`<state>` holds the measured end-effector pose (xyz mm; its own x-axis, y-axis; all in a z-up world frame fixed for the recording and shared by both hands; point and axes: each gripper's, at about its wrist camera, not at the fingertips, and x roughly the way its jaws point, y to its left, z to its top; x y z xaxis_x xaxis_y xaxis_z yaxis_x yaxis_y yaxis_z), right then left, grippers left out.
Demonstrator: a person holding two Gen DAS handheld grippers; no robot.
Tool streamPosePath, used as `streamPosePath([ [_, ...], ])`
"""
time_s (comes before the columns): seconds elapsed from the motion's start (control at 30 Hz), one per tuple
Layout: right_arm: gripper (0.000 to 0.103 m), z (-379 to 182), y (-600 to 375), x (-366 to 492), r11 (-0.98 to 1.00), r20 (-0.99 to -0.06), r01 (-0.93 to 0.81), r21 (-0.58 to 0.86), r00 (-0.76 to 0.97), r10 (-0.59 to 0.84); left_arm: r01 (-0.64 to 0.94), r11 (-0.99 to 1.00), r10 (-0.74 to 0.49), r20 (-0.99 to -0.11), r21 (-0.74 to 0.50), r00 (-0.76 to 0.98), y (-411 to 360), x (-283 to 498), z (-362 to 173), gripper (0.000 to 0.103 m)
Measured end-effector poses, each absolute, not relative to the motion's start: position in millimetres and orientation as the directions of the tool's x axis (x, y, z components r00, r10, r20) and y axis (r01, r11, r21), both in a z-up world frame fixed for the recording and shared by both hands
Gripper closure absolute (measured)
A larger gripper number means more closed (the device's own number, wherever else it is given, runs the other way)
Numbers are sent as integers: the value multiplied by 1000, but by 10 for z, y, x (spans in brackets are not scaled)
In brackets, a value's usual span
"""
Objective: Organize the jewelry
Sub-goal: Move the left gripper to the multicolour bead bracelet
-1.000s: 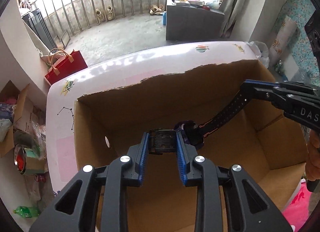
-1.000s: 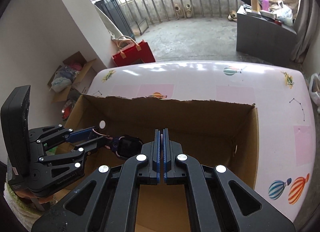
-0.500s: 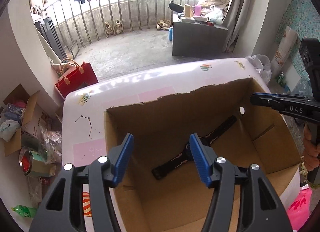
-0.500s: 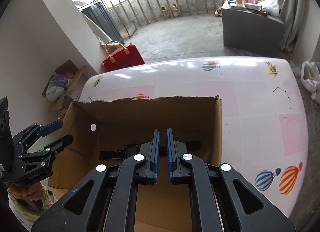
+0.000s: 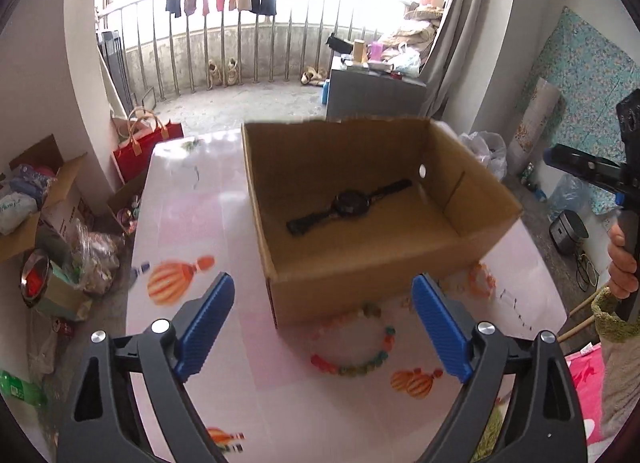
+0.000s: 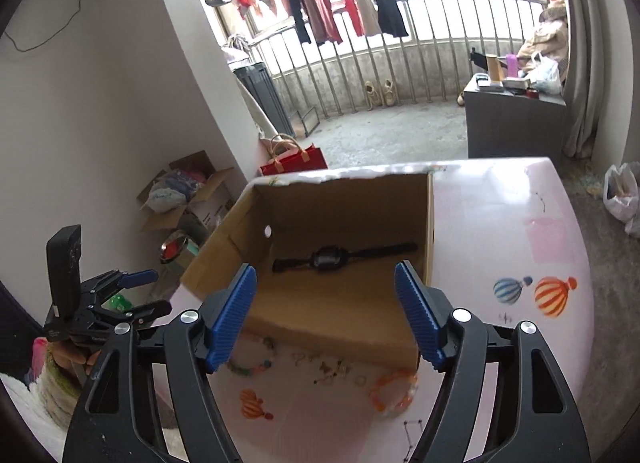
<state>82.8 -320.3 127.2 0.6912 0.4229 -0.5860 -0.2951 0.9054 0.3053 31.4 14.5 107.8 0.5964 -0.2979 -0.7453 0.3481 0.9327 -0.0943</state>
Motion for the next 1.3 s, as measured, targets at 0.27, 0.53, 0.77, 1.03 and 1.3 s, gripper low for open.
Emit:
streamPosePath([
  [0.27, 29, -13, -2668, 379, 980, -820, -156, 123, 540, 189, 280, 959, -171, -879, -44, 445, -94, 58, 34, 14],
  [0.53, 10, -283, -2541, 349, 991, -841, -131, 14, 535, 83, 246, 969, -112, -875, 8, 472, -113, 34, -151, 5],
  [0.77, 8, -282, -2558, 332, 993, -845, -113, 25, 529, 81, 243, 970, -108, -862, 17, 494, -92, 1, -161, 5],
  [1.03, 8, -269, -2558, 352, 997, -842, -76, 29, 536, 65, 294, 956, -157, -838, 5, 523, -2, 41, -140, 4],
  [1.3, 8, -282, -2576, 341, 997, -823, -61, 47, 564, 73, 250, 961, -243, -783, -115, 573, 111, 237, 138, 31],
])
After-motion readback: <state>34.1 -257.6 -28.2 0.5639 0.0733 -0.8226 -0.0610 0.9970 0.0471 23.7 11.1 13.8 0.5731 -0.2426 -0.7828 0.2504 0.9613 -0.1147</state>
